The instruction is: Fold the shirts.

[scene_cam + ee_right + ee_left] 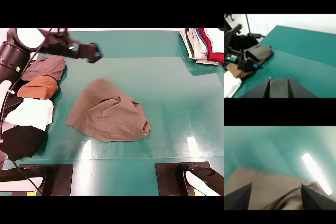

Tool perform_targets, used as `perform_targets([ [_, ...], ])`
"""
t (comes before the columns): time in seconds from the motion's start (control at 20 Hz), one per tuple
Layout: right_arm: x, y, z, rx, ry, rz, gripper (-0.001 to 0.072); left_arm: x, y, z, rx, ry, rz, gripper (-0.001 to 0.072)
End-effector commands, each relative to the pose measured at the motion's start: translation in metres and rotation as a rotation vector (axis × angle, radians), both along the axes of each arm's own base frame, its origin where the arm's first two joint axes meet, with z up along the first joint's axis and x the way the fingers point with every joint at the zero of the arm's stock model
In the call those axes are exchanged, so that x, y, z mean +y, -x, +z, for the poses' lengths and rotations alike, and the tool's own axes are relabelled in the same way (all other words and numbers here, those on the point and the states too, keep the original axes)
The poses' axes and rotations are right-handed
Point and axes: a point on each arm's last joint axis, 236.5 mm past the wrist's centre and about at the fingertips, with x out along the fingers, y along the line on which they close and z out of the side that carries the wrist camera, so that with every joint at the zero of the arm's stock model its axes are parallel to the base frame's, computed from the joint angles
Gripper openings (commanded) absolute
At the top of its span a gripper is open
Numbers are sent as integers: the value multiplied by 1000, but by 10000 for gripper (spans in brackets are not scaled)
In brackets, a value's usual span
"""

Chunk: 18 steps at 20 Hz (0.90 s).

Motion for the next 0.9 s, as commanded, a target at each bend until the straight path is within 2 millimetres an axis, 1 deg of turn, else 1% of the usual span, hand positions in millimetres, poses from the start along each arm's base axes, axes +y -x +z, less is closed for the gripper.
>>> perform_targets([
  [0.0,5,-4,-24,104,3,27,267,73,-5,-119,330,-10,118,671],
  [0.05,6,-8,-32,134,7,34,267,77,-4,-149,385,-28,109,670],
  [0.1,7,-12,-39,155,12,38,267,77,-3,-175,429,-45,93,670],
  [0.15,8,-16,-46,178,18,43,267,77,-5,-193,454,-54,86,671],
  [0.2,8,-18,-53,202,26,51,267,76,-7,-206,463,-65,80,671],
  [0.25,9,-19,-61,228,35,60,267,77,-10,-217,471,-67,89,671],
  [0.35,11,-20,-75,279,52,78,267,80,-14,-231,481,-71,102,672],
  [0.4,11,-22,-82,304,58,85,267,76,-11,-237,499,-70,94,671],
  [0.5,12,-23,-98,372,65,93,267,63,2,-249,529,-98,17,670],
  [0.55,11,-23,-107,408,72,96,267,59,8,-251,541,-107,-8,662],
  [0.6,12,-21,-118,451,84,109,267,57,10,-249,549,-100,-11,488],
  [0.65,10,-19,-137,514,92,109,267,58,8,-244,543,-102,-16,248],
  [0.7,3,-17,-162,591,116,83,267,59,5,-236,529,-103,-19,31],
  [0.75,-5,-12,-196,693,153,51,275,60,0,-225,512,-100,-24,27],
  [0.8,-15,-3,-231,794,199,23,453,60,-6,-211,483,-101,-29,27],
  [0.85,-24,9,-269,896,248,-4,643,59,-11,-195,449,-97,-33,26],
])
